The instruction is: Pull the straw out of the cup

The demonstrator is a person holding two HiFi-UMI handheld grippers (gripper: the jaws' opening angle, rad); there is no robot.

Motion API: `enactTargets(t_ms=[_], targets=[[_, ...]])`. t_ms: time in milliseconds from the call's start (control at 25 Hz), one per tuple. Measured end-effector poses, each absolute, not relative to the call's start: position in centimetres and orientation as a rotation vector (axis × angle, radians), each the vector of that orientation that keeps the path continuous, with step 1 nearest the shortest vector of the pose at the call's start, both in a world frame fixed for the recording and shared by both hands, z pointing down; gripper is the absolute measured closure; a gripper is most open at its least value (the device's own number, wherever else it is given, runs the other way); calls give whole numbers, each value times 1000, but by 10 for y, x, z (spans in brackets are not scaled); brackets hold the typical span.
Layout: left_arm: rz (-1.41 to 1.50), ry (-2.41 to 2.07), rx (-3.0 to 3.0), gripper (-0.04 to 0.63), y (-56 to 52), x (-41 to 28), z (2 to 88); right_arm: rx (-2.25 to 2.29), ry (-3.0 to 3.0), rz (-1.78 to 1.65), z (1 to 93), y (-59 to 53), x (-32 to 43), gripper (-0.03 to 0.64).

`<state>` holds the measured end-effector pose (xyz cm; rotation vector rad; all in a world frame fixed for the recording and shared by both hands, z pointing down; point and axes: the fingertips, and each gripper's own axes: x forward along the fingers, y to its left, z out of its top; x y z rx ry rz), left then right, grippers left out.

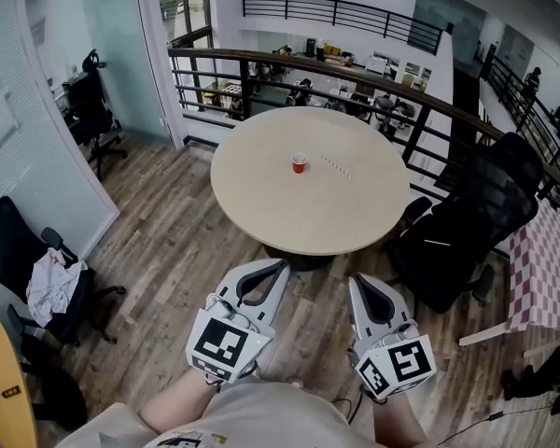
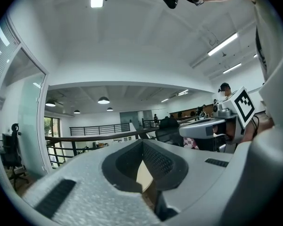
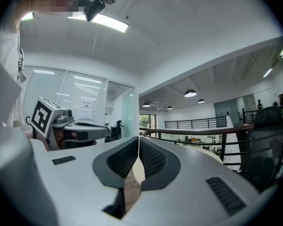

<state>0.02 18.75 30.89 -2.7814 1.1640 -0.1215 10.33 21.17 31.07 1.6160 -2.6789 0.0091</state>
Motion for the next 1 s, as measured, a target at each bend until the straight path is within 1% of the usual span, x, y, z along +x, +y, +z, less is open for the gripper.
enactTargets(t_ms=[520, 1000], targets=[[-188, 1173, -2775, 583, 194, 50, 318, 1605, -2701, 26, 319, 214, 155, 592], [-237, 1221, -2770, 583, 184, 59, 330, 1599, -2735, 57, 327, 207, 171, 592]])
